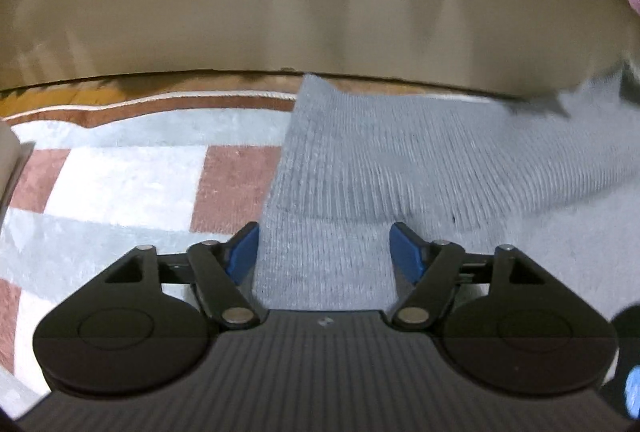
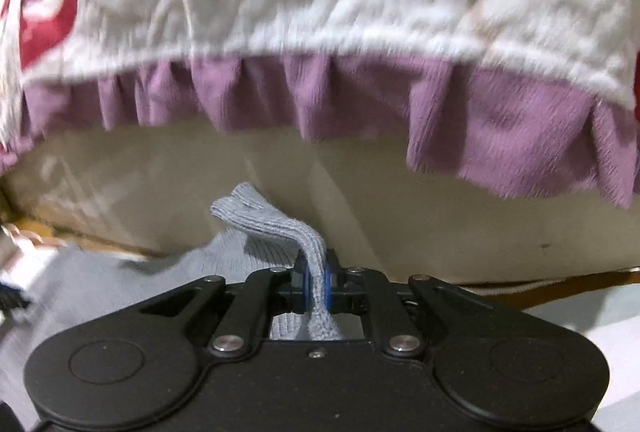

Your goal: Fold clothes

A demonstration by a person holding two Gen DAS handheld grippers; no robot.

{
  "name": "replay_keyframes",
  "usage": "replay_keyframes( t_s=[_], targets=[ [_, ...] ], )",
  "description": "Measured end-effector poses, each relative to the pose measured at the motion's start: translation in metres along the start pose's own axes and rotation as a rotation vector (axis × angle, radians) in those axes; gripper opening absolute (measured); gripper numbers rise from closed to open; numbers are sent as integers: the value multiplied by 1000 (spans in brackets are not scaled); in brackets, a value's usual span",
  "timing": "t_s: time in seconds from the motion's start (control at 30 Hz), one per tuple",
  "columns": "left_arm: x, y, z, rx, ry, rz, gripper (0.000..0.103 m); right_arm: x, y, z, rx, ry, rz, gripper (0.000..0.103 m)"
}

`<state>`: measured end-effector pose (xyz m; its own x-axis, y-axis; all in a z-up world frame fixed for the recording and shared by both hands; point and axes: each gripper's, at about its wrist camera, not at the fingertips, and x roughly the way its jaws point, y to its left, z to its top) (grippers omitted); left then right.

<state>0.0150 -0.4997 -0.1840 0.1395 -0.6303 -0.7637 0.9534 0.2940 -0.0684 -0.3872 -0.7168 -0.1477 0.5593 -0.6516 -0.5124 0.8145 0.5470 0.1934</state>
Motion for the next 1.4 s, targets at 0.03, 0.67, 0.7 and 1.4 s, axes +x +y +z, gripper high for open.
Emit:
replay_keyframes(
  t_s=[0.03,0.67,0.7,1.4],
  targets=[
    [-2,-2,1,7,-10,7,7,2,-1,-1,4,3,4,8],
    [-46,30,2,-167,-225,147,5,-17,-4,9,-14,-161,104,8],
    [-46,31,1,-172,-230,150,5,-16,-5,8,-12,-154,87,8],
    [-69,-9,-26,-143,-80,115,45,-22,-46,5,295,54,-96,36]
  ],
)
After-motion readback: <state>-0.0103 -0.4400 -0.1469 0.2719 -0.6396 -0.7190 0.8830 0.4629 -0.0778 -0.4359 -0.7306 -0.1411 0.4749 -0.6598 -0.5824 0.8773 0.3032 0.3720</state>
